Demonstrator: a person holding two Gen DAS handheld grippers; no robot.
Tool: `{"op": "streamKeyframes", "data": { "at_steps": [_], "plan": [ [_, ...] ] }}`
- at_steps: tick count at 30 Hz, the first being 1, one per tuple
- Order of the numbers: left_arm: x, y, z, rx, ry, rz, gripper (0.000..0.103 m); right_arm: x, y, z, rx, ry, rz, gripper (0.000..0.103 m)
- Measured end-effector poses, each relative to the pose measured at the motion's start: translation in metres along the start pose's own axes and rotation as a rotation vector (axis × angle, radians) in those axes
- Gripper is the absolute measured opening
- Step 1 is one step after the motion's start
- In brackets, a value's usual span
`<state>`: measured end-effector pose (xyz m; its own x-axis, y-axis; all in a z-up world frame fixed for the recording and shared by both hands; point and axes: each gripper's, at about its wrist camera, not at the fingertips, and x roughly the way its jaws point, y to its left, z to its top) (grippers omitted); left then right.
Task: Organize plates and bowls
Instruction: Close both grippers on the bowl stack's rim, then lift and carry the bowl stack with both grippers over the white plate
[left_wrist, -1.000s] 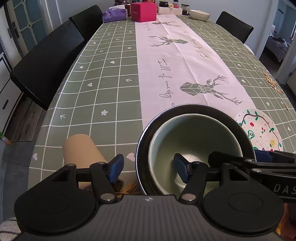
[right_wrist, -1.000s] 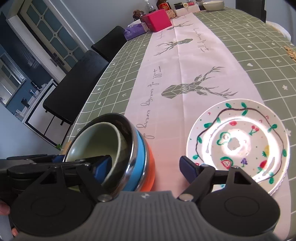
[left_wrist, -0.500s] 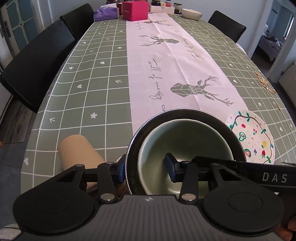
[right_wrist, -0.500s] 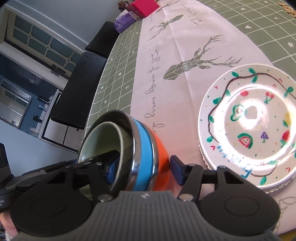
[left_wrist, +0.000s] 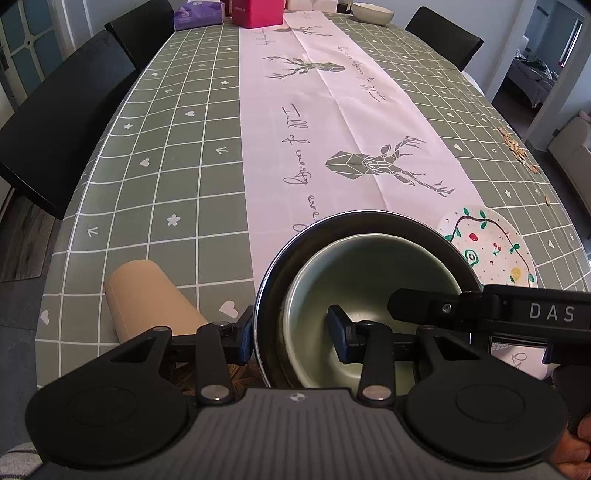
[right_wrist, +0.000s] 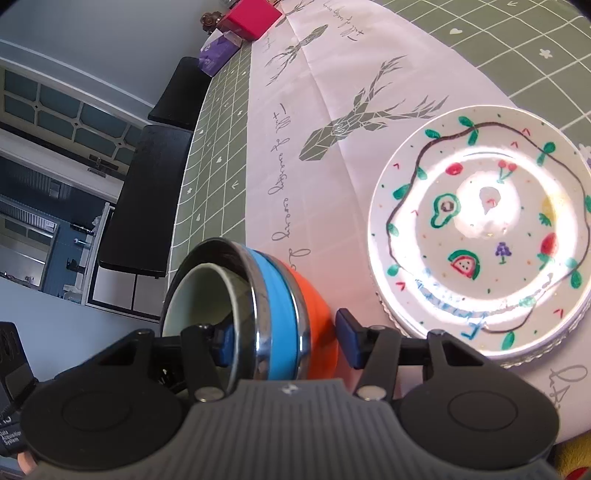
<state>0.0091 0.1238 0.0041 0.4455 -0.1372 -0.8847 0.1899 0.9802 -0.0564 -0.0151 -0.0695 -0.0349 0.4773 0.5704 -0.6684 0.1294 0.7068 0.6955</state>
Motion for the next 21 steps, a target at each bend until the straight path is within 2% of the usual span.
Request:
{"op": "streamKeyframes", "data": {
  "at_steps": [11, 17, 21],
  "plan": [
    [-0.010, -0.011, 0.008, -0.006, 0.002, 0.025, 0.046, -0.008, 0.004, 0.011, 0.025, 0.040, -0.031, 0.051],
    [-0.018, -0.021, 0.022, 0.003, 0.039, 0.041, 0.046, -0.011, 0.013, 0.032, 0.041, 0.124, -0.069, 0.049],
    [-0.034, -0.038, 0.037, 0.035, 0.014, 0.061, 0.046, -0.027, 0.021, 0.045, 0.017, 0.127, -0.077, 0.048]
  ]
}}
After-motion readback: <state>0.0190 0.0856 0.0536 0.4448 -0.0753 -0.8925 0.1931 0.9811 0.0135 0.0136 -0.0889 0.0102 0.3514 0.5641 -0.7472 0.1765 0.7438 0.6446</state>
